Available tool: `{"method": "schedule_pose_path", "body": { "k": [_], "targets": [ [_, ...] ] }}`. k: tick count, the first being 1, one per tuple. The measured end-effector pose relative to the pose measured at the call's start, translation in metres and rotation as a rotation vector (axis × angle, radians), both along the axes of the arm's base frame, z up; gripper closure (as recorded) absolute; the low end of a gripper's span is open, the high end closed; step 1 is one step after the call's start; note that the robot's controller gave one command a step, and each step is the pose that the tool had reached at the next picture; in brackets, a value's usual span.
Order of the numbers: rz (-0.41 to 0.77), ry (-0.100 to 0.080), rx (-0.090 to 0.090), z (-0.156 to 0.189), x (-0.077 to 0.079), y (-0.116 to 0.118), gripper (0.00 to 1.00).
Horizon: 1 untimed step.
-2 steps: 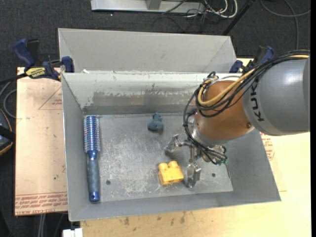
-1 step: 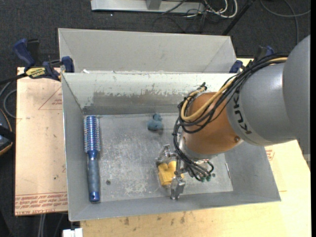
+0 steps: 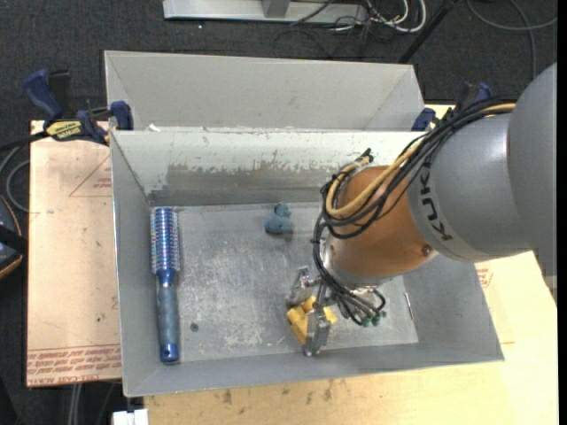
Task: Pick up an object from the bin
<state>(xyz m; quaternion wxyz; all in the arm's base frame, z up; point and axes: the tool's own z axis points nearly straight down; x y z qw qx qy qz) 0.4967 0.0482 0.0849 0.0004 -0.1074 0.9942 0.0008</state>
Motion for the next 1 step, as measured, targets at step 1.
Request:
{"method": "schedule_pose_path", "body": {
  "k": [1],
  "targets": [
    [0.015, -0.009, -0.001, 0.1317, 0.0021, -0.0206, 1.00]
  ]
}}
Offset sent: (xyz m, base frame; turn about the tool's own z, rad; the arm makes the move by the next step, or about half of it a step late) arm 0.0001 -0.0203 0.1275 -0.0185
